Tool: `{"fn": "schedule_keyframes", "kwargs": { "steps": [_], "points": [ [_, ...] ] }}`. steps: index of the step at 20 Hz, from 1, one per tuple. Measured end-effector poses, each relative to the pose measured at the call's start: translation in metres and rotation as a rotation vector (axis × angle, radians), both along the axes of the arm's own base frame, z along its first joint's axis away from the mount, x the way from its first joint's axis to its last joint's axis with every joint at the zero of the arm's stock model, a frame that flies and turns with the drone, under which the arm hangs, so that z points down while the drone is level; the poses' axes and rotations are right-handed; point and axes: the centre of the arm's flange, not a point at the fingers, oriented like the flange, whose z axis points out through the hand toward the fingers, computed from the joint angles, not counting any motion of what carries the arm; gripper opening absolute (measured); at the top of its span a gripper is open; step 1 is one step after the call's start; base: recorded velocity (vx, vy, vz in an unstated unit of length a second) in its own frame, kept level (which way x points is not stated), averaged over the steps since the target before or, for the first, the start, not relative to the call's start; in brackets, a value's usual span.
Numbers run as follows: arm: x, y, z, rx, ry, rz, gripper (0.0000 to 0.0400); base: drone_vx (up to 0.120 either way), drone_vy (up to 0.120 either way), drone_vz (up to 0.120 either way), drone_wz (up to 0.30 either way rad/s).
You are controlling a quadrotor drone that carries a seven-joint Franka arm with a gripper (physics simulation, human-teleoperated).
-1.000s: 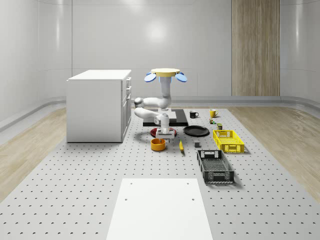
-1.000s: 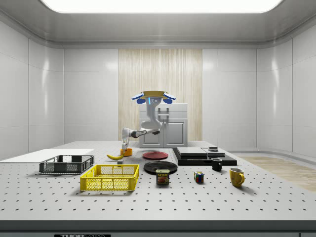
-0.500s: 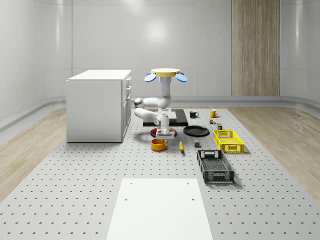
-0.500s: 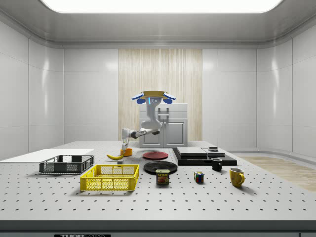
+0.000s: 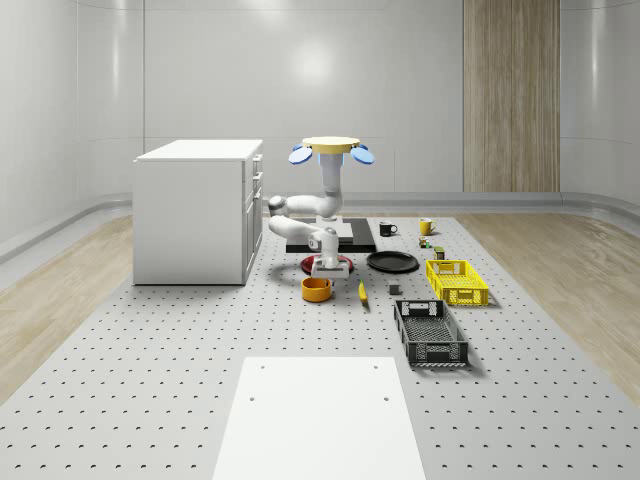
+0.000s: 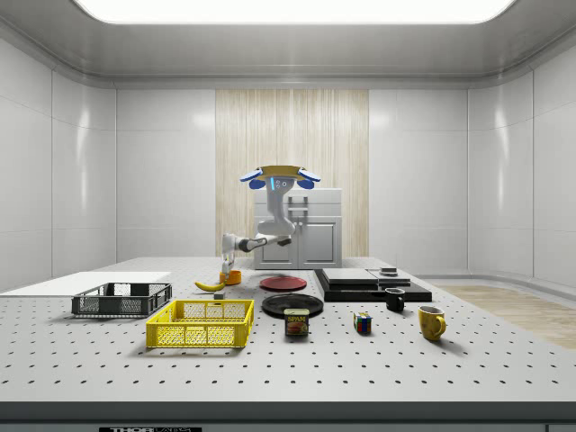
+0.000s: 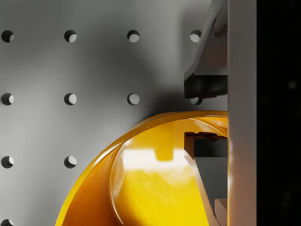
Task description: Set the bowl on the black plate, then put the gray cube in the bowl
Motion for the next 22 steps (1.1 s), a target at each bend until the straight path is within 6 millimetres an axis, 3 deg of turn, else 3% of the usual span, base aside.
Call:
{"fn": "schedule_keyframes", "kwargs": {
  "steps": [6, 15, 22],
  "points": [
    [0.0, 0.0, -0.017, 0.0, 0.0, 0.0, 0.0101, 0.0, 0.0, 0.1, 0.0],
    [0.0, 0.0, -0.023, 0.0, 0.0, 0.0, 0.01, -0.12, 0.12, 0.116, 0.0],
    [0.0, 0.0, -0.024, 0.0, 0.0, 0.0, 0.01, -0.12, 0.12, 0.0, 0.0]
  ]
}}
